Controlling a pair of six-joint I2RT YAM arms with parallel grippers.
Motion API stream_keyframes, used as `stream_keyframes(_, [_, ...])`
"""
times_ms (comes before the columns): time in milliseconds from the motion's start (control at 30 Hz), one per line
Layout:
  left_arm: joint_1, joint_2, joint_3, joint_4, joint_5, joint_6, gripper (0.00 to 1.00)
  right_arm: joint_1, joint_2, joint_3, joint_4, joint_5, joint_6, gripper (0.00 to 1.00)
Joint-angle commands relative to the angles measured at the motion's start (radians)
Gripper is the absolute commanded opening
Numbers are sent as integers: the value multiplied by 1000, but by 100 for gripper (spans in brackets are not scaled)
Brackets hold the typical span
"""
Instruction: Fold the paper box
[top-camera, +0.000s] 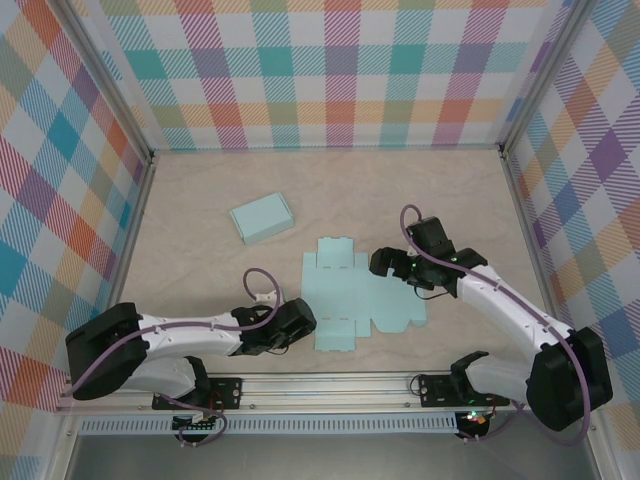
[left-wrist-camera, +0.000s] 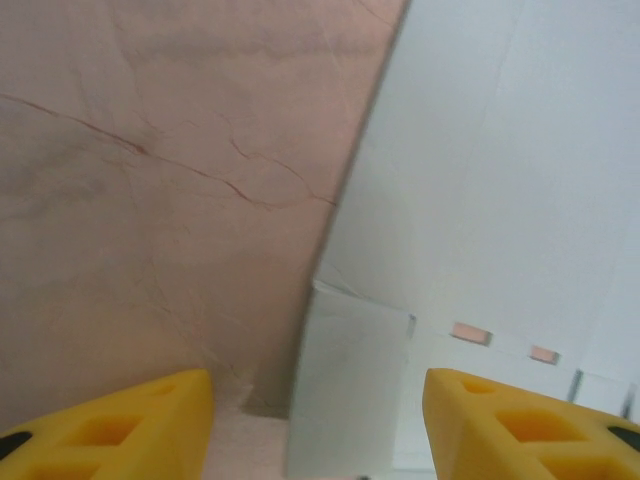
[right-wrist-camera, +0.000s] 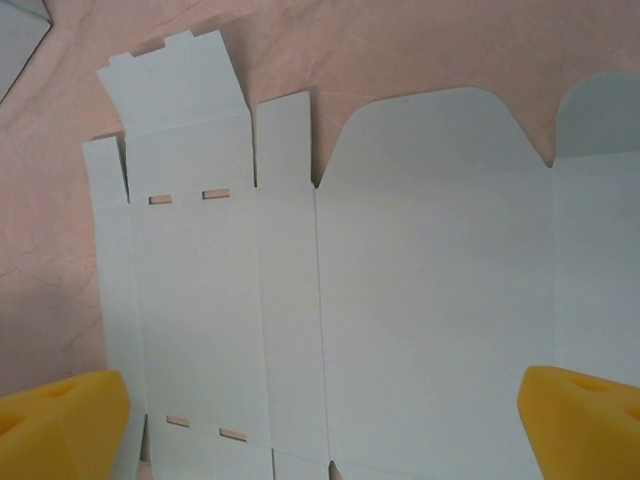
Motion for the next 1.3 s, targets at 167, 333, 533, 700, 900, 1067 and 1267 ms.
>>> stream_keyframes(167, [-10, -80, 6, 39, 79, 0, 57, 10, -13, 6, 4, -46, -37, 100])
stream_keyframes(333, [-10, -57, -25, 59, 109, -55, 57, 9, -33, 4, 5, -47, -40, 100])
stream_keyframes(533, [-7, -23, -22, 80, 123, -67, 57, 10, -39, -1, 6, -50, -42, 100])
stream_keyframes(700, [-2, 26, -26, 118, 151, -78, 58, 10, -39, -3, 9, -50, -45, 100])
stream_keyframes(900, [3, 57, -26, 153, 95, -76, 51, 10, -35, -1, 11, -50, -47, 100])
stream_keyframes(1067, [23, 47, -58, 218, 10, -96, 46, 9, -32, -4, 15, -48, -49, 100])
stream_keyframes(1267, [68, 54, -34, 229, -15, -40, 41, 9, 6, 3, 33, -65, -52, 100])
